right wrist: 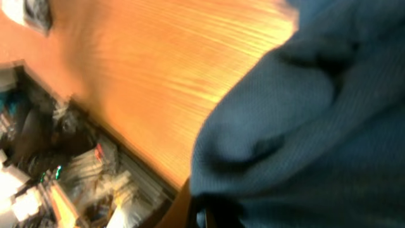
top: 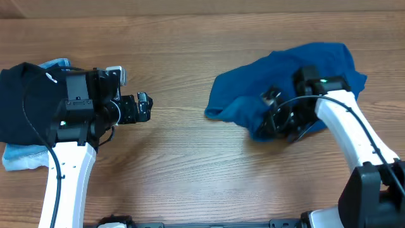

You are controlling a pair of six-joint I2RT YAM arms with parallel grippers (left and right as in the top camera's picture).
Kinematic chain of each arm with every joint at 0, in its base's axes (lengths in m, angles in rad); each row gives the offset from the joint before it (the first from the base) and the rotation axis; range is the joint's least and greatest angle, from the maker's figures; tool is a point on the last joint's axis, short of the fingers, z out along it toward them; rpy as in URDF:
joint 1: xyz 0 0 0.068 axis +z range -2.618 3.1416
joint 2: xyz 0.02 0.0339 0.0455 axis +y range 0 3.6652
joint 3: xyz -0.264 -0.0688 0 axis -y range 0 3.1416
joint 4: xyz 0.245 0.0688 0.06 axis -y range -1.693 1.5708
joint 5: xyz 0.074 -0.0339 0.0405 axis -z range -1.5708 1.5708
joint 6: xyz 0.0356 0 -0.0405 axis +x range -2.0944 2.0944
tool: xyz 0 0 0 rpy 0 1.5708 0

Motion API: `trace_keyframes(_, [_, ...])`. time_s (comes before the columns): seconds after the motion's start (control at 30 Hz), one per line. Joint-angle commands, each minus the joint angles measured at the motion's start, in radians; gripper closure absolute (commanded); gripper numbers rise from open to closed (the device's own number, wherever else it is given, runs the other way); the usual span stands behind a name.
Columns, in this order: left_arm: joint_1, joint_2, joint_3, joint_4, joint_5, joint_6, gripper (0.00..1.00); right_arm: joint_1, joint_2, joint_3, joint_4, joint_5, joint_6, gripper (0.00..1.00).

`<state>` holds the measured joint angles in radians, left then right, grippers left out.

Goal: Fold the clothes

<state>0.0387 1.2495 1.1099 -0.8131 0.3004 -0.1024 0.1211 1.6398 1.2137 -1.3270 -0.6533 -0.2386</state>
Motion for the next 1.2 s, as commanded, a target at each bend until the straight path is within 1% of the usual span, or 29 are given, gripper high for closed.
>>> trace_keyframes(0.0, [-0.007,0.002,0.022,0.032,0.014,-0.01,0.0,0.105,-0.027,0.022,-0.116,-0.007,-0.067,0.96])
trace_keyframes(0.03, [-0.007,0.002,0.022,0.039,0.014,-0.011,0.0,0.119,-0.027,0.022,-0.146,0.049,-0.016,0.96])
trace_keyframes(0.07, [-0.007,0.002,0.022,0.046,0.014,-0.011,0.0,0.127,-0.027,0.022,-0.177,0.18,0.106,0.96])
trace_keyframes(0.1, [-0.007,0.002,0.022,0.051,0.014,-0.011,0.0,0.127,-0.027,0.022,-0.205,0.294,0.198,0.96])
trace_keyframes(0.13, [-0.007,0.002,0.022,0.063,0.014,-0.011,0.0,0.126,-0.027,0.021,-0.236,0.354,0.269,0.96])
trace_keyframes(0.17, [-0.007,0.002,0.022,0.065,0.014,-0.011,0.0,0.126,-0.027,0.021,-0.241,0.354,0.27,0.9])
trace_keyframes(0.2, [-0.007,0.002,0.022,0.066,0.015,-0.015,0.0,0.126,-0.027,0.021,-0.254,0.355,0.27,0.77])
trace_keyframes(0.23, [-0.007,0.002,0.022,0.066,0.016,-0.019,0.0,0.126,-0.027,0.021,-0.257,0.378,0.281,0.71])
trace_keyframes(0.27, [-0.007,0.002,0.022,0.066,0.016,-0.019,0.0,0.126,-0.027,0.021,-0.248,0.457,0.349,0.71])
trace_keyframes(0.33, [-0.008,0.002,0.022,0.067,0.04,-0.018,0.0,0.122,-0.027,0.022,-0.214,0.617,0.53,0.71])
trace_keyframes(0.37, [-0.008,0.002,0.022,0.071,0.066,-0.018,0.0,0.114,-0.027,0.022,-0.174,0.694,0.613,0.68])
trace_keyframes(0.43, [-0.012,0.006,0.022,0.098,0.123,-0.018,0.07,0.108,-0.027,0.022,-0.081,0.687,0.607,0.68])
trace_keyframes(0.47, [-0.029,0.014,0.022,0.134,0.158,-0.018,0.19,0.108,-0.027,0.022,-0.025,0.667,0.577,0.68])
trace_keyframes(0.5, [-0.059,0.026,0.022,0.17,0.175,-0.018,0.27,0.108,-0.027,0.022,0.019,0.647,0.544,0.69])
trace_keyframes(0.53, [-0.118,0.05,0.022,0.218,0.171,-0.018,0.4,0.108,-0.027,0.022,0.072,0.645,0.542,0.72])
trace_keyframes(0.57, [-0.173,0.078,0.022,0.259,0.163,-0.018,0.44,0.105,-0.028,0.022,0.105,0.646,0.546,0.81])
trace_keyframes(0.63, [-0.272,0.148,0.022,0.362,0.154,-0.018,0.44,0.087,-0.034,0.033,0.146,0.645,0.558,0.94])
trace_keyframes(0.7, [-0.382,0.265,0.023,0.516,0.145,-0.018,0.61,0.056,-0.066,0.066,0.159,0.655,0.557,0.96])
trace_keyframes(0.77, [-0.468,0.399,0.023,0.694,0.144,-0.031,0.66,0.031,-0.124,0.109,0.15,0.682,0.552,0.96])
trace_keyframes(0.8, [-0.499,0.465,0.026,0.775,0.145,-0.064,0.72,0.021,-0.167,0.127,0.148,0.69,0.544,0.96])
trace_keyframes(0.83, [-0.52,0.519,0.034,0.828,0.145,-0.095,0.85,0.016,-0.198,0.134,0.148,0.69,0.544,0.96])
trace_keyframes(0.87, [-0.545,0.597,0.053,0.879,0.147,-0.149,0.92,0.012,-0.248,0.138,0.148,0.69,0.528,0.96])
trace_keyframes(0.93, [-0.576,0.742,0.129,0.895,0.208,-0.217,0.96,0.012,-0.311,0.138,0.137,0.691,0.518,0.96])
trace_keyframes(1.03, [-0.585,0.879,0.207,0.886,0.27,-0.308,0.96,0.012,-0.342,0.138,0.119,0.69,0.519,0.96])
trace_keyframes(1.1, [-0.583,0.93,0.233,0.868,0.265,-0.323,0.96,0.012,-0.342,0.138,0.109,0.69,0.519,0.96])
trace_keyframes(1.17, [-0.574,0.951,0.236,0.844,0.203,-0.324,0.96,0.012,-0.342,0.138,0.106,0.69,0.519,0.96])
